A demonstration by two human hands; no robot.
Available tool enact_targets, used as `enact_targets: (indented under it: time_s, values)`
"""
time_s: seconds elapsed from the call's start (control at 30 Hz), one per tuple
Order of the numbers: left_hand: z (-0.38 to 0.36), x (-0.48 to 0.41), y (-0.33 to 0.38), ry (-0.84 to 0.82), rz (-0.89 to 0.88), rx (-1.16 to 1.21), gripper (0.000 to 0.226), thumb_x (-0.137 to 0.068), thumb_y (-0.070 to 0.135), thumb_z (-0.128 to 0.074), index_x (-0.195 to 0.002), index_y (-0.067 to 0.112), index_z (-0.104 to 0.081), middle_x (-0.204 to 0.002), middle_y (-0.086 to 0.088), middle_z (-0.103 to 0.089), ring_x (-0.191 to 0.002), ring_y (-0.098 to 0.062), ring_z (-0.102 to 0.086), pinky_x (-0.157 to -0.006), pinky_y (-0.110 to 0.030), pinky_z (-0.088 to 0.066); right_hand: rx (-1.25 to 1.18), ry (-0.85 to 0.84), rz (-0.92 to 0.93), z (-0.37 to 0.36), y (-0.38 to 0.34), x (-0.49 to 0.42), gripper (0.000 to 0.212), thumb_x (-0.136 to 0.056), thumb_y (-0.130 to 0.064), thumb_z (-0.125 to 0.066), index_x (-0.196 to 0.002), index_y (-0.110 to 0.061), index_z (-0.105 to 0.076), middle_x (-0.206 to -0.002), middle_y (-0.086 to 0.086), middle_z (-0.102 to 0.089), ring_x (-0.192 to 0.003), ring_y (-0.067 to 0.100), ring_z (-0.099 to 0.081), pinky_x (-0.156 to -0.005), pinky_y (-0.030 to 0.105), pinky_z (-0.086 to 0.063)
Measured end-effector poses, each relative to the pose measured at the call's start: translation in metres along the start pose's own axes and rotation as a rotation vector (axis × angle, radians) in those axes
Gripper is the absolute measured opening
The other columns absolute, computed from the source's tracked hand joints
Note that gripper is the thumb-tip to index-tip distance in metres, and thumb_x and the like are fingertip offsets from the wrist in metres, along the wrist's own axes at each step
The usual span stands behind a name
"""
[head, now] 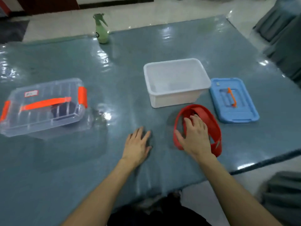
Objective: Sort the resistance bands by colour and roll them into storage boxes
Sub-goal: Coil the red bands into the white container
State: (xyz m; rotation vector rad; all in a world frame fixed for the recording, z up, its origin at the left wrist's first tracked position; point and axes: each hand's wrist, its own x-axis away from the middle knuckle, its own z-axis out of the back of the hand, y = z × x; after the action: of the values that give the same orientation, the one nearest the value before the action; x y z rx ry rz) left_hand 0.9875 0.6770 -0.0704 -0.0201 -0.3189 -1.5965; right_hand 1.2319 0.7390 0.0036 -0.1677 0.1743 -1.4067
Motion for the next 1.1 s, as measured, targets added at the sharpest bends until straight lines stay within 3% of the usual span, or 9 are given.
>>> enact_targets:
  time_s: [0.1, 0.2, 0.33, 0.43, 0.53, 0.6, 0.87, 1.0, 1.1]
  values:
    - [-0.019, -0.007, 0.030, -0.049, 0.107, -0.040, 0.072, -0.104, 0.053, -0.057, -0.169, 0.036, -0.031, -0.178, -0.012, -0.024, -0.164, -0.033, -0.023, -0.129, -0.050, -0.026, -0.026, -0.046, -0.218, 0.005, 0.066, -0.001, 0.108, -0.082, -0.069, -0.078, -0.161, -0.007, -0.039, -0.165, 0.028, -0.038, -0.155, 0.045, -0.034, -0.122, 0.058, -0.034]
    - [-0.012, -0.009, 0.040, -0.105, 0.216, -0.007, 0.071, -0.103, 0.049, -0.062, -0.167, 0.036, -0.035, -0.178, -0.010, -0.024, -0.164, -0.033, -0.024, -0.130, -0.049, -0.028, -0.142, -0.162, -0.408, 0.000, 0.108, -0.006, 0.123, -0.078, -0.072, -0.082, -0.161, 0.002, -0.028, -0.156, 0.032, -0.044, -0.143, 0.048, -0.048, -0.115, 0.053, -0.043]
    - [0.006, -0.031, 0.083, -0.028, 0.340, 0.243, 0.049, -0.103, 0.053, -0.063, -0.139, 0.020, -0.069, -0.139, -0.013, -0.066, -0.134, -0.036, -0.061, -0.112, -0.043, -0.048, -0.292, -0.323, -0.453, -0.011, 0.133, -0.012, 0.067, -0.089, -0.040, -0.084, -0.130, 0.003, -0.054, -0.131, 0.031, -0.066, -0.121, 0.047, -0.066, -0.097, 0.049, -0.053]
    - [0.011, -0.051, 0.134, -0.088, 0.460, 0.609, 0.047, -0.100, 0.054, -0.070, -0.124, 0.014, -0.074, -0.121, -0.011, -0.079, -0.117, -0.034, -0.073, -0.101, -0.045, -0.058, -0.358, -0.347, -0.372, -0.015, 0.139, -0.007, 0.032, -0.092, -0.016, -0.072, -0.119, -0.005, -0.060, -0.115, 0.027, -0.073, -0.109, 0.046, -0.070, -0.089, 0.047, -0.055]
    - [0.004, -0.065, 0.149, -0.122, 0.484, 0.572, 0.025, -0.100, 0.026, -0.066, -0.116, 0.007, -0.072, -0.115, -0.020, -0.078, -0.112, -0.041, -0.073, -0.097, -0.049, -0.057, -0.476, -0.290, -0.318, -0.009, 0.145, -0.004, 0.030, -0.090, -0.004, -0.063, -0.119, -0.011, -0.066, -0.110, 0.021, -0.075, -0.106, 0.042, -0.070, -0.089, 0.044, -0.053]
    - [0.008, -0.063, 0.137, -0.081, 0.500, 0.517, 0.024, -0.101, 0.021, -0.062, -0.118, 0.008, -0.073, -0.114, -0.022, -0.078, -0.111, -0.043, -0.072, -0.095, -0.049, -0.057, -0.524, -0.255, -0.258, 0.000, 0.149, -0.007, 0.035, -0.089, 0.000, -0.060, -0.120, -0.013, -0.069, -0.108, 0.017, -0.073, -0.105, 0.039, -0.068, -0.090, 0.043, -0.052]
    - [0.073, 0.019, 0.012, 0.501, 0.689, 0.617, 0.029, -0.100, 0.004, -0.053, -0.126, 0.016, -0.054, -0.112, -0.018, -0.073, -0.089, -0.046, -0.073, -0.083, -0.057, -0.062, -0.682, -0.109, 0.032, 0.073, 0.088, -0.061, 0.046, -0.077, -0.012, -0.074, -0.121, -0.024, -0.080, -0.110, 0.005, -0.076, -0.100, 0.022, -0.071, -0.097, 0.034, -0.056]
    - [0.120, 0.060, -0.029, 0.889, 0.708, 0.612, 0.025, -0.098, 0.016, -0.053, -0.122, 0.022, -0.053, -0.105, -0.001, -0.072, -0.088, -0.032, -0.071, -0.084, -0.050, -0.059, -0.733, -0.053, 0.196, 0.106, 0.027, -0.086, 0.055, -0.077, -0.011, -0.078, -0.129, -0.027, -0.076, -0.124, -0.005, -0.075, -0.111, 0.012, -0.067, -0.098, 0.024, -0.050]
    - [0.149, 0.087, -0.059, 1.095, 0.710, 0.669, 0.028, -0.104, 0.029, -0.054, -0.130, 0.036, -0.050, -0.107, 0.016, -0.069, -0.091, -0.022, -0.070, -0.086, -0.044, -0.060, -0.805, 0.032, 0.277, 0.122, -0.010, -0.096, 0.047, -0.081, -0.020, -0.081, -0.127, -0.029, -0.076, -0.121, -0.008, -0.076, -0.107, 0.012, -0.070, -0.101, 0.031, -0.055]
